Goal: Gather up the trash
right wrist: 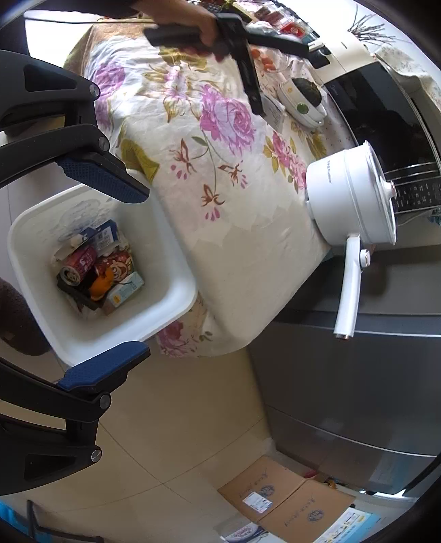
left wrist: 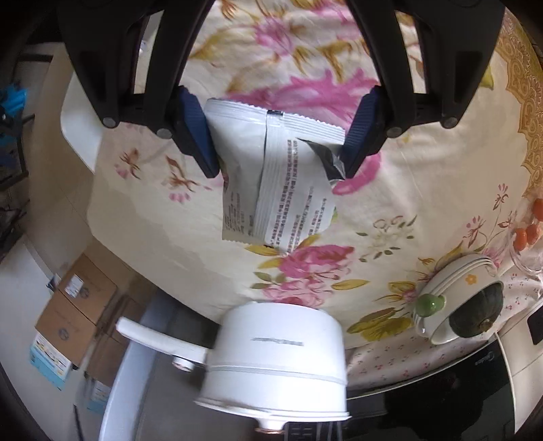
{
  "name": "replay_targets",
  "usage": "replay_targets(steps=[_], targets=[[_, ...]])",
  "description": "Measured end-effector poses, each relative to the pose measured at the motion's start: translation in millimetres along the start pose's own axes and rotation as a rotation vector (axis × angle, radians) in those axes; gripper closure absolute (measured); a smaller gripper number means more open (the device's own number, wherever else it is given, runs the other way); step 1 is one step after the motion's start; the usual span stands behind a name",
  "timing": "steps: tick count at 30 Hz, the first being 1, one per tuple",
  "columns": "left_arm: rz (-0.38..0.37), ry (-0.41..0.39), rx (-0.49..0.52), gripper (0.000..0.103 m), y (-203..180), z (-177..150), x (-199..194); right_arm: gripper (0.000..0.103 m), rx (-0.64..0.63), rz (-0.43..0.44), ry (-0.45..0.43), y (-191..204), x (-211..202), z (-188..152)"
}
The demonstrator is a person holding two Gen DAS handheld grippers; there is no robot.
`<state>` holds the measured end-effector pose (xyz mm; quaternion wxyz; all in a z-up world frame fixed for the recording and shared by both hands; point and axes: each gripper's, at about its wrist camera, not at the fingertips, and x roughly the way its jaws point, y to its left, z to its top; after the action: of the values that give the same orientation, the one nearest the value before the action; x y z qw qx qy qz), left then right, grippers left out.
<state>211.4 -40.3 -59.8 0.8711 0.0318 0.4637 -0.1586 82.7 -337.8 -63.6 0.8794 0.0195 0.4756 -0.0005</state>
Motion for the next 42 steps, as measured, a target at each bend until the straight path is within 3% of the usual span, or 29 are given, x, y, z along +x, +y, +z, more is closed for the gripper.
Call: replay_targets(steps=[5, 10, 23, 24, 25, 27, 33, 37, 42], targets=[[-0.075, 0.000, 0.023, 0.030, -53.4, -32.7, -41.8, 0.018, 0.018, -0.020, 0.015, -12.4, -3.7, -11.1], [-0.140, 0.021, 0.039, 0.030, -94.2, -67.4, -50.3, 0.018, -0.003, -0.062, 0.019, -19.3, -11.1, -22.8], [-0.219, 0.111, 0.082, 0.029, -165.7, -93.9, -8.1, 0.018, 0.064, -0.093, 0.017, -58.5, -19.4, -33.6], [-0.223, 0.109, 0.074, 0.026, -167.6, -94.7, -5.7, 0.018, 0.062, -0.096, 0.019, -59.4, -19.4, -34.4], [-0.232, 0.113, 0.065, 0.015, -168.9, -95.3, -2.8, 0.018, 0.060, -0.100, 0.020, -60.0, -19.4, -34.8], [-0.219, 0.134, 0.028, 0.001, -166.9, -98.1, 3.4, 0.018, 0.059, -0.106, 0.019, -61.5, -19.6, -35.1], [-0.188, 0.123, -0.009, 0.001, -154.3, -107.1, -14.8, 0.018, 0.059, -0.104, 0.010, -58.8, -22.9, -35.1], [-0.095, 0.088, -0.019, 0.001, -139.6, -113.6, -45.6, 0.018, 0.045, -0.096, -0.003, -46.1, -27.9, -35.3], [0.034, 0.061, -0.136, 0.000, -109.1, -126.1, -81.9, 0.017, 0.005, -0.058, -0.027, -10.8, -39.3, -40.6]])
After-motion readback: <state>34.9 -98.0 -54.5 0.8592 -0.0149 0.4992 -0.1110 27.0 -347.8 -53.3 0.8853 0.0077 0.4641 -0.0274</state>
